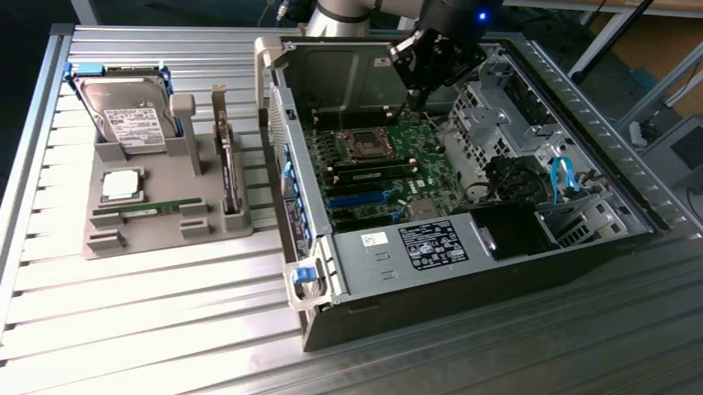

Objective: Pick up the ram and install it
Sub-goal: 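Press down the ram until it locks into place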

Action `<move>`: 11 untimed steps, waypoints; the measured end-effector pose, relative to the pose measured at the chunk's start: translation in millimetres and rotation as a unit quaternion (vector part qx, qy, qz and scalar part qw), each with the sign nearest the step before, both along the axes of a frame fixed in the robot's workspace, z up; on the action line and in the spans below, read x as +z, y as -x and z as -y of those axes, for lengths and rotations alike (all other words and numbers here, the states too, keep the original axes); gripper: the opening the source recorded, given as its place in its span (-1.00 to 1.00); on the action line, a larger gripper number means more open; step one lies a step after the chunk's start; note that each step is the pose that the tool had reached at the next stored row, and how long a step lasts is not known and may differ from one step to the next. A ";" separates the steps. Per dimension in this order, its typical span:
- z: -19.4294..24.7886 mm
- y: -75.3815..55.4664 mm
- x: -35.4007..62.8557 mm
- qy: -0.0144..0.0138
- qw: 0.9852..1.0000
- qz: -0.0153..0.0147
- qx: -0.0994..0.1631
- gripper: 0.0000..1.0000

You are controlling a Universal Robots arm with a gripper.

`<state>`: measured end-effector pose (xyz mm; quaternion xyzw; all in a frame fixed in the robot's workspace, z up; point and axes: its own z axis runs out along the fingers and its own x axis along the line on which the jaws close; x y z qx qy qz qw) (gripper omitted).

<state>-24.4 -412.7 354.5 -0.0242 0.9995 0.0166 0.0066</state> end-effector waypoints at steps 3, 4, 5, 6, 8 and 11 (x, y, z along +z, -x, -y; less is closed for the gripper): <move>0.0 -0.2 0.1 0.000 1.000 -0.002 0.000 -0.80; 0.0 -0.3 0.0 0.000 1.000 -0.002 0.000 -0.80; 0.0 -0.3 0.0 0.000 1.000 -0.002 0.000 -0.80; 0.0 -0.3 0.0 0.000 1.000 -0.002 0.000 -0.80; 0.0 -0.3 0.0 0.000 1.000 -0.002 0.000 -0.80; 0.0 0.6 0.0 0.000 1.000 -0.002 0.000 -0.80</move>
